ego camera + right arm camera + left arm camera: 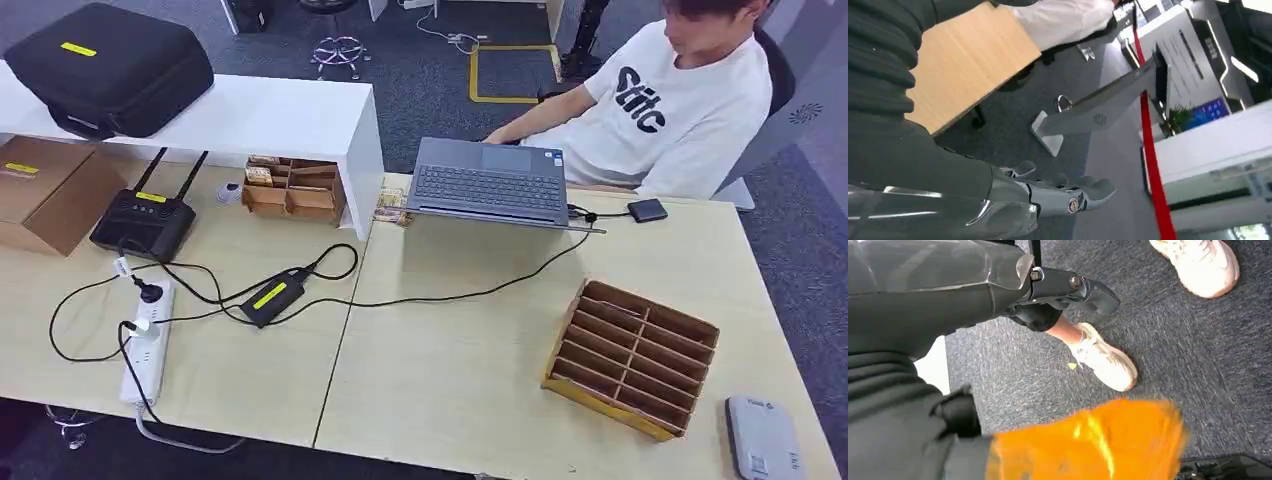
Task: Pass the card to the sensor for recognition and then transmit it.
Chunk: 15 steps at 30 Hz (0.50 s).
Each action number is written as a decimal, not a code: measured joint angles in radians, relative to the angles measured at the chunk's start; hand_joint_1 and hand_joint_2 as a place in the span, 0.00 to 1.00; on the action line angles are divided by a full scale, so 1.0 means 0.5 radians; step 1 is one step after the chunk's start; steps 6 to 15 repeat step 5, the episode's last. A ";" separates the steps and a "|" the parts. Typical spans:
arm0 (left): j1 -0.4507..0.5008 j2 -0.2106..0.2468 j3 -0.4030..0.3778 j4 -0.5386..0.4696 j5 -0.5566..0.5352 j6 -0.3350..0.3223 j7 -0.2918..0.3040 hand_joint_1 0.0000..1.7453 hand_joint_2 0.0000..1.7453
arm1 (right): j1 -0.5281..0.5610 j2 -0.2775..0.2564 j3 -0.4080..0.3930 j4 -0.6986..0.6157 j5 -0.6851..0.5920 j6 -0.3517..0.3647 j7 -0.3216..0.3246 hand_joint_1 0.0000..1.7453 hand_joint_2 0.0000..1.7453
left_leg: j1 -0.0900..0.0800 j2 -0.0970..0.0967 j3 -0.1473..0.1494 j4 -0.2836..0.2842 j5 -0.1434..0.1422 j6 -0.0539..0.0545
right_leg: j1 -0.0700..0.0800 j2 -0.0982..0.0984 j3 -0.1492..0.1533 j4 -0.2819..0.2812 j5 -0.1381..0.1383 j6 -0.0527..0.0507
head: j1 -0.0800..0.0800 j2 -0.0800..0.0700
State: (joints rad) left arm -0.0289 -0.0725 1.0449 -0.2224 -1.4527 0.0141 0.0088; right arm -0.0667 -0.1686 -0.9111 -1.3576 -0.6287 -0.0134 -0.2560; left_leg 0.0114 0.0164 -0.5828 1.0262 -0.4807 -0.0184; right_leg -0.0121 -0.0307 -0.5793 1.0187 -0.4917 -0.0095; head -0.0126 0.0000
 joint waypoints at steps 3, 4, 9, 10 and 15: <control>-0.002 -0.001 0.000 0.000 -0.007 0.000 0.000 0.00 0.00 | 0.001 0.012 -0.132 0.093 -0.056 -0.066 -0.019 0.00 1.00 | 0.000 0.000 -0.001 0.000 -0.001 0.001 | 0.000 0.000 0.000 0.001 -0.001 0.000 | 0.000 0.000; -0.003 -0.002 0.000 0.000 -0.010 0.000 0.000 0.00 0.00 | 0.002 0.021 -0.166 0.110 -0.067 -0.099 -0.020 0.00 1.00 | 0.000 0.001 0.000 0.000 -0.002 -0.001 | 0.000 0.001 0.000 0.000 -0.001 0.000 | 0.000 0.000; -0.005 -0.002 0.000 0.000 -0.012 0.000 0.000 0.00 0.00 | 0.004 0.031 -0.200 0.120 -0.089 -0.134 -0.020 0.00 1.00 | 0.000 0.002 0.000 0.000 -0.002 -0.001 | 0.000 0.002 -0.001 0.000 -0.001 0.000 | 0.000 0.000; -0.005 -0.002 0.000 0.000 -0.012 0.000 0.000 0.00 0.00 | 0.004 0.031 -0.200 0.120 -0.089 -0.134 -0.020 0.00 1.00 | 0.000 0.002 0.000 0.000 -0.002 -0.001 | 0.000 0.002 -0.001 0.000 -0.001 0.000 | 0.000 0.000; -0.005 -0.002 0.000 0.000 -0.012 0.000 0.000 0.00 0.00 | 0.004 0.031 -0.200 0.120 -0.089 -0.134 -0.020 0.00 1.00 | 0.000 0.002 0.000 0.000 -0.002 -0.001 | 0.000 0.002 -0.001 0.000 -0.001 0.000 | 0.000 0.000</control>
